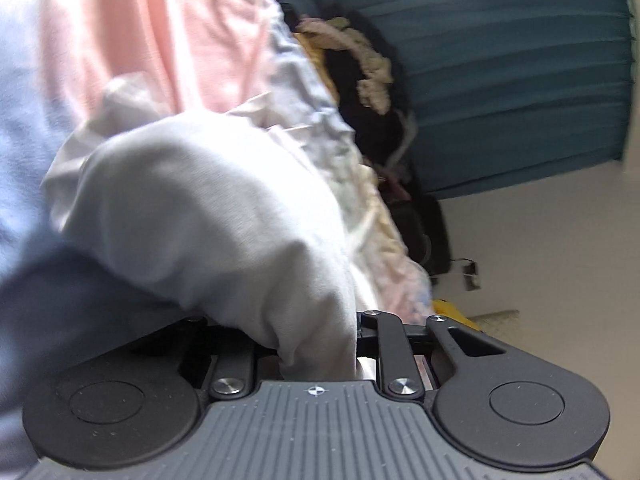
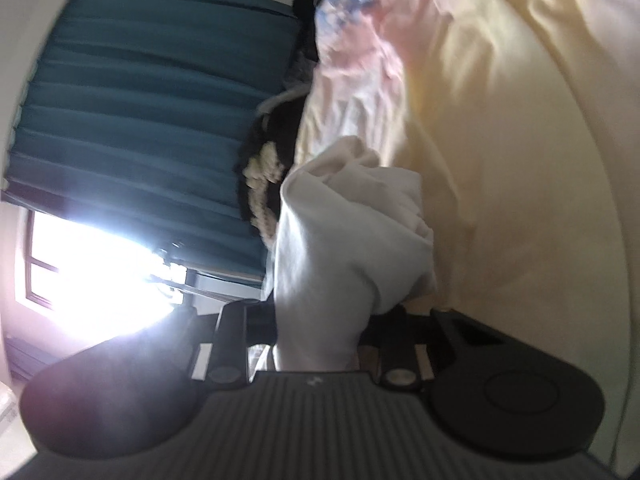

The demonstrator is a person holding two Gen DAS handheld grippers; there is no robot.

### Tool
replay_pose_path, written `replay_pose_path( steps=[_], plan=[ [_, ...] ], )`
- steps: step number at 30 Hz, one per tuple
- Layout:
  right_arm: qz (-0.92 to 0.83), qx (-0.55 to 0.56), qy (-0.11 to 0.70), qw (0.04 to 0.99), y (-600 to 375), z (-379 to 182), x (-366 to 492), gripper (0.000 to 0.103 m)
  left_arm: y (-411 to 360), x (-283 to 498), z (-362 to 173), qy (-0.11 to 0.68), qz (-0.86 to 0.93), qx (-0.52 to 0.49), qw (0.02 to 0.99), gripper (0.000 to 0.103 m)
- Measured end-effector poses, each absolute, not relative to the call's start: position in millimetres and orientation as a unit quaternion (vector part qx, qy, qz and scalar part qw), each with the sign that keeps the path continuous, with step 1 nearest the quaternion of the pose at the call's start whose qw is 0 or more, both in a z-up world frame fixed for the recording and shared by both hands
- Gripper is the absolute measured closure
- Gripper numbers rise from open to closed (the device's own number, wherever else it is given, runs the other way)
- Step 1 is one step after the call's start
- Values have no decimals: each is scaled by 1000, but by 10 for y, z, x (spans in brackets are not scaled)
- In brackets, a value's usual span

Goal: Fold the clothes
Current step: 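Grasp the folded shirt with both grippers and lift it off the duvet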

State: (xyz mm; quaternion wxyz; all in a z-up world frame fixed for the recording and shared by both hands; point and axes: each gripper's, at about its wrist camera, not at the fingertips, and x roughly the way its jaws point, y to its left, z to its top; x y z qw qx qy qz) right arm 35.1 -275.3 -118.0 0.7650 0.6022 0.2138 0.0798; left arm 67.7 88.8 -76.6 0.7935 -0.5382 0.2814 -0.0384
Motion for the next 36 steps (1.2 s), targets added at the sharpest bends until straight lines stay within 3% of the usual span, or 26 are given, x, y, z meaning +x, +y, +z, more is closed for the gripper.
replay_pose_path(
  steps=[10, 23, 30, 36],
  plan=[
    [87, 617, 144, 768, -3458, -416, 474, 75, 204, 969, -195, 282, -82, -572, 766, 79],
    [24, 549, 113, 828, -5294, 267, 1128, 76, -1716, 1981, -15, 326, -180, -549, 748, 79],
    [22, 527, 90, 845, -6125, -37, 1398, 76, -2585, 2619, -406, 314, -242, -523, 754, 79],
    [2, 533, 96, 841, -6488, -889, 1301, 76, -2918, 2669, -1033, 342, -239, -476, 774, 79]
  ],
)
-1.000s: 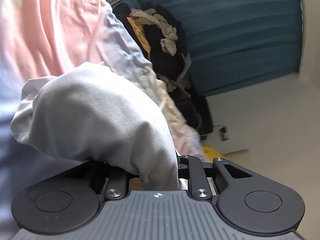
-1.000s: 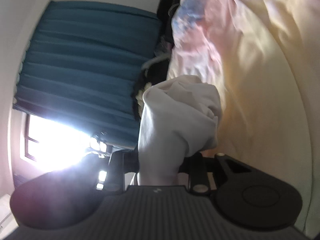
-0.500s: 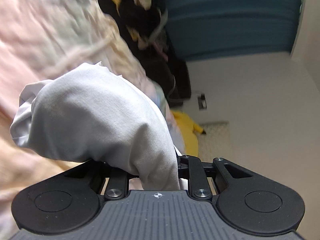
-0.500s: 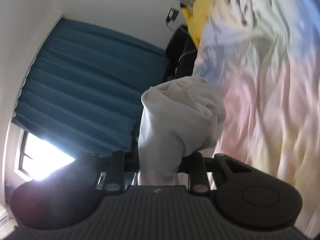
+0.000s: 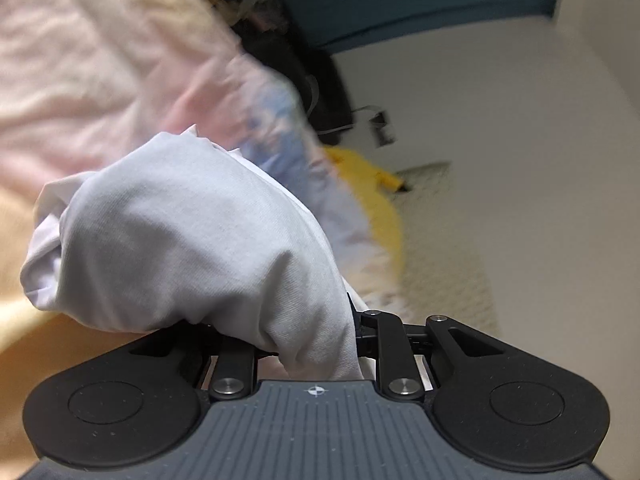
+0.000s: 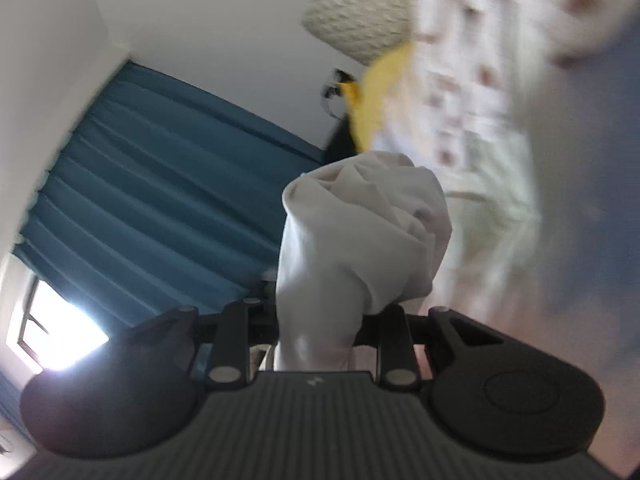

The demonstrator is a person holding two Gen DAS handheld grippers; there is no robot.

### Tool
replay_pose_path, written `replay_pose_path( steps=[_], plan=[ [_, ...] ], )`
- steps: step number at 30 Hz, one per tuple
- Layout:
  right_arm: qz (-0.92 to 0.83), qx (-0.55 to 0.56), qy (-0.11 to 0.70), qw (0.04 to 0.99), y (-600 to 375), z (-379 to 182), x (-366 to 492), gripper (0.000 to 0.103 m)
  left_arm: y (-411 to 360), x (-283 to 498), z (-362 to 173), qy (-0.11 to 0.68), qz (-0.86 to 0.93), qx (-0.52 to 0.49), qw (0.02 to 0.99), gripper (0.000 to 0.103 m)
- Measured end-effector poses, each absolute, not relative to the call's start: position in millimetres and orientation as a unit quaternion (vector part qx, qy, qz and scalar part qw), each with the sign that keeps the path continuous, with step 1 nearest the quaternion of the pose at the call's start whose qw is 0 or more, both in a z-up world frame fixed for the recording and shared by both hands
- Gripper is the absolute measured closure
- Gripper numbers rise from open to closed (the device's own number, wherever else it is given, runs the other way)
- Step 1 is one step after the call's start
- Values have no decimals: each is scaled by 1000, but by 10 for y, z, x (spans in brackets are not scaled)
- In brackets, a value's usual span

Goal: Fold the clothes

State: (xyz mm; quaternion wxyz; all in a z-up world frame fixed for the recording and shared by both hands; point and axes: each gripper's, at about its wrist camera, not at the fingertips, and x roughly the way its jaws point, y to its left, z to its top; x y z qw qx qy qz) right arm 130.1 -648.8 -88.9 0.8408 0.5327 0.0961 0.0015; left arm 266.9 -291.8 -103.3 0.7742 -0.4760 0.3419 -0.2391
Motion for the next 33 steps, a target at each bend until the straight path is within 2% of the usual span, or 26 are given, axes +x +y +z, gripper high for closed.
replay_pose_path(
  steps=[6, 14, 17, 18, 19, 21, 22, 23, 25, 33],
  plan=[
    [-46, 563, 156, 810, -6599, -1713, 1060, 76, -3069, 2530, -1364, 367, -227, -417, 800, 79],
    [-50, 541, 162, 824, -6599, -1774, 1059, 74, -3024, 2430, -1510, 379, -224, -375, 816, 75],
    [-51, 536, 173, 825, -6566, -1694, 986, 71, -3013, 2409, -1463, 387, -225, -365, 817, 61],
    [-51, 533, 178, 826, -6543, -1653, 952, 69, -3000, 2400, -1447, 388, -232, -365, 814, 47],
    [-52, 530, 183, 827, -6520, -1612, 918, 64, -2988, 2390, -1431, 388, -239, -366, 811, 33],
    [-58, 521, 192, 829, -6479, -1518, 860, 53, -2944, 2342, -1362, 385, -249, -357, 814, 19],
    [-61, 517, 195, 831, -6455, -1464, 836, 43, -2919, 2314, -1320, 383, -253, -350, 816, 14],
    [-65, 512, 199, 833, -6424, -1404, 805, 32, -2894, 2285, -1279, 381, -258, -343, 819, 13],
    [-79, 494, 208, 841, -6362, -1267, 748, 18, -2820, 2203, -1187, 379, -265, -330, 823, 12],
    [-92, 417, 227, 875, -6078, -591, 402, 16, -2221, 1777, -566, 328, -271, -244, 871, 9]
  ],
)
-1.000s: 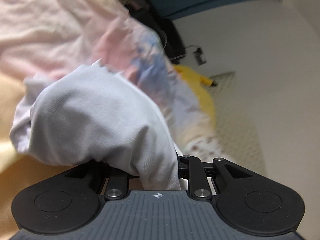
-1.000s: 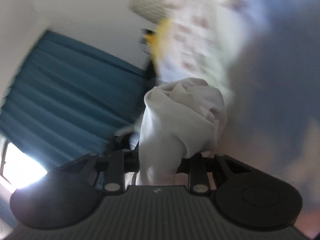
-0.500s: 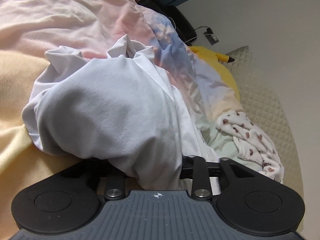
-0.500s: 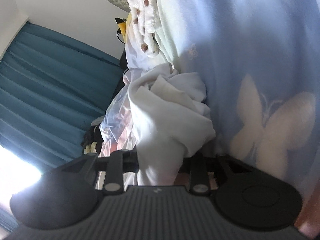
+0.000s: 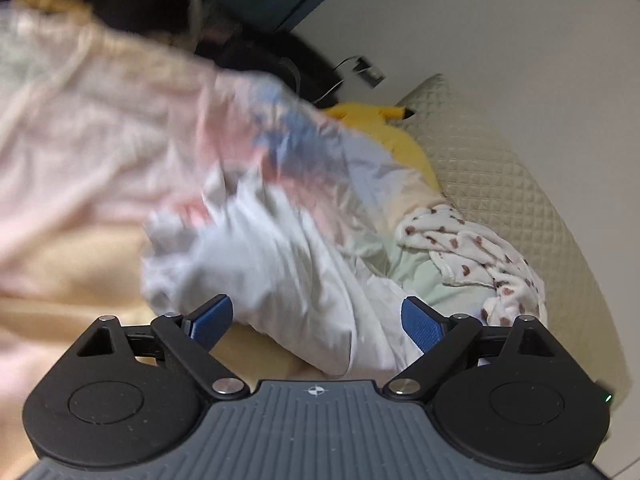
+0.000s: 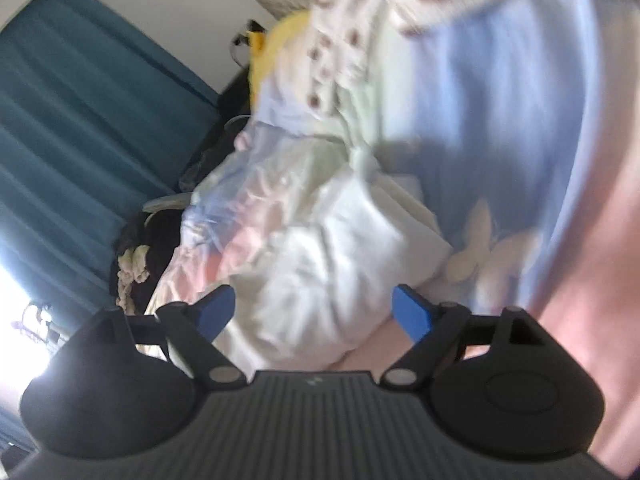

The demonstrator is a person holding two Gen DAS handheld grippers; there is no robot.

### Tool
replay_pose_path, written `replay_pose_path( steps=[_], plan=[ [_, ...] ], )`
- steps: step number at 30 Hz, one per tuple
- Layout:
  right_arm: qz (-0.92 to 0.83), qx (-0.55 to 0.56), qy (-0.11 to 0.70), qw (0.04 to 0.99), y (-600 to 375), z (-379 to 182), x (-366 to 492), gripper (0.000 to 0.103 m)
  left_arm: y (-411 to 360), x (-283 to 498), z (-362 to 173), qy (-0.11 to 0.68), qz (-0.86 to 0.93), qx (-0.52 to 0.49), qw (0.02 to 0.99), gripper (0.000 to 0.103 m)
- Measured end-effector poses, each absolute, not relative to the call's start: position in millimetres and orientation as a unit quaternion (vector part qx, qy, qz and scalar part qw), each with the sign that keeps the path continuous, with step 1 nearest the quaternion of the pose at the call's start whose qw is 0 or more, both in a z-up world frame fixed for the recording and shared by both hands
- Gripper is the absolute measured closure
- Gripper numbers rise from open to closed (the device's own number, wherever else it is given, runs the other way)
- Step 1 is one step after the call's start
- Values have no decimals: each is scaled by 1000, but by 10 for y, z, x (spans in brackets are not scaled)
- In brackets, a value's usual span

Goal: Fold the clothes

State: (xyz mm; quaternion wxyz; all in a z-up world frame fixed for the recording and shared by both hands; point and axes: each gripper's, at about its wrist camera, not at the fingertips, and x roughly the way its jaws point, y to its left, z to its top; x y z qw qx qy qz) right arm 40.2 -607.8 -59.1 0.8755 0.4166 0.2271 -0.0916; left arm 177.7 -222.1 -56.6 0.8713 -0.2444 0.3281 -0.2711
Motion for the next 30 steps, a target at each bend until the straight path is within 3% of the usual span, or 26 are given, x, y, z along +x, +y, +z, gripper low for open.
replay_pose_path(
  steps=[11, 17, 21, 30],
  plan=[
    [1, 272, 180, 945, -4982, 615, 284, 14, -1109, 1019, 687, 242, -179, -122, 946, 6],
    [72, 183, 167, 966, -4029, 1009, 286, 13, -545, 509, 1069, 209, -119, -52, 969, 4],
    [122, 138, 151, 971, -3420, 1067, 238, 13, -227, 152, 1109, 179, -78, -14, 981, 2],
    [197, 80, 133, 968, -2400, 758, 208, 13, 379, -282, 739, 138, -24, -44, 989, 1]
  ],
)
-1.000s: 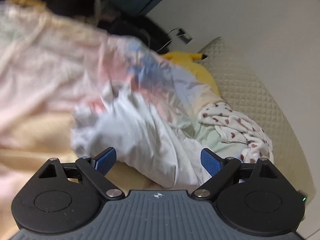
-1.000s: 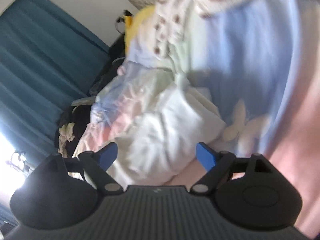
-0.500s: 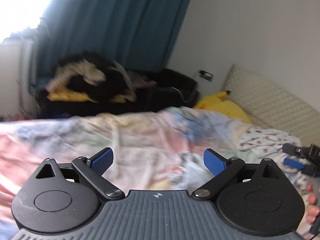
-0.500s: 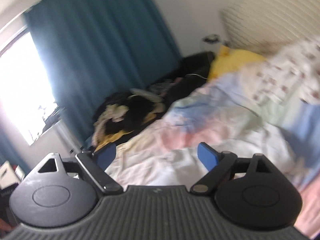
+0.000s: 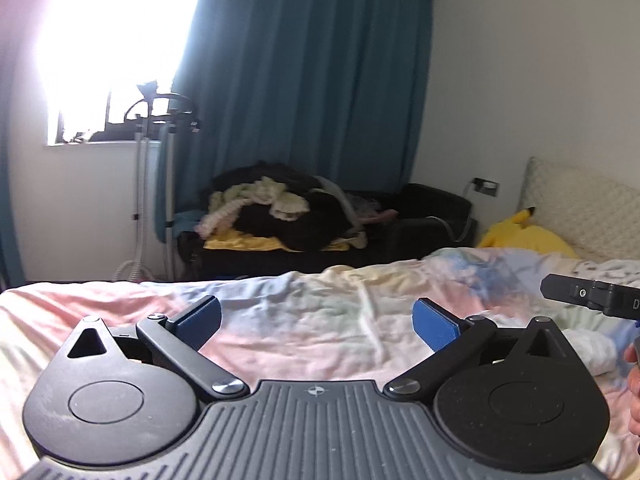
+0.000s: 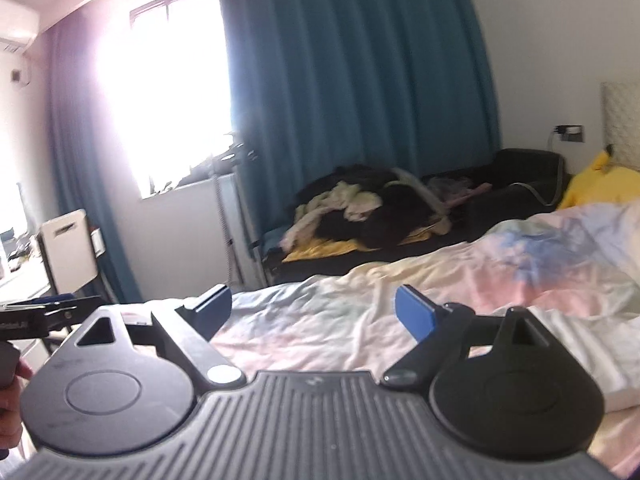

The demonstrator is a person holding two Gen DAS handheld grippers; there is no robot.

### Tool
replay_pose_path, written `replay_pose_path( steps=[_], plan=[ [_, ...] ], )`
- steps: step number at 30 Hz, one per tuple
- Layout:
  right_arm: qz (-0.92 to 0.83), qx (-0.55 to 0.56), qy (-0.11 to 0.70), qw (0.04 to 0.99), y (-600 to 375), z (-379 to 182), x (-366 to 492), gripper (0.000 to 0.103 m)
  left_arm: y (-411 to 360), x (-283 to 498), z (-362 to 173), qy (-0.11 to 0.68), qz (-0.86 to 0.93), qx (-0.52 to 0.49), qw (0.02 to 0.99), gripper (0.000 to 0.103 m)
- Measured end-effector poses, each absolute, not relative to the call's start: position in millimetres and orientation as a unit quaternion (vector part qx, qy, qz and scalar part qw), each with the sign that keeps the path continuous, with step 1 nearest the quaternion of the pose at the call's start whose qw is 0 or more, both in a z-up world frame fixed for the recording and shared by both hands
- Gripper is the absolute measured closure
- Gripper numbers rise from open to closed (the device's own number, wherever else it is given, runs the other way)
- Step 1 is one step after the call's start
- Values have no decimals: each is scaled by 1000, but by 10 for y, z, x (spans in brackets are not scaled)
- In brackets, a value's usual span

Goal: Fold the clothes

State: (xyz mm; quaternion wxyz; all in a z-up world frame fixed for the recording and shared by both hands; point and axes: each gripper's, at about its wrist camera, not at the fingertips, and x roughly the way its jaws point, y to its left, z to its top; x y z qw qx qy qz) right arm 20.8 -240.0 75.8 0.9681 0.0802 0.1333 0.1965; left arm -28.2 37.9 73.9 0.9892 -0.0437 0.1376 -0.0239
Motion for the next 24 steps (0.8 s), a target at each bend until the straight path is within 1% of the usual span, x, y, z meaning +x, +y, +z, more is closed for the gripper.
replay_pose_path(
  steps=[7, 9, 11, 13, 15, 19, 24],
  plan=[
    [209, 35, 124, 969, -2053, 572, 232, 13, 503, -394, 482, 131, -6, -91, 987, 0],
    [201, 37, 122, 971, -2070, 514, 220, 13, 583, -356, 294, 143, -4, -108, 984, 0],
    [188, 46, 120, 974, -2094, 420, 203, 12, 618, -243, 174, 177, -7, -113, 978, 0],
    [184, 50, 128, 973, -2091, 306, 197, 9, 593, -240, 182, 174, -2, -108, 979, 0],
    [188, 45, 136, 972, -2079, 206, 211, 0, 559, -269, 212, 160, 6, -102, 982, 0],
    [192, 46, 143, 970, -2110, 84, 194, 0, 475, -332, 204, 139, 23, -90, 986, 0],
    [199, 50, 154, 966, -2137, -17, 207, 0, 369, -282, 135, 142, 28, -80, 986, 0]
  ],
)
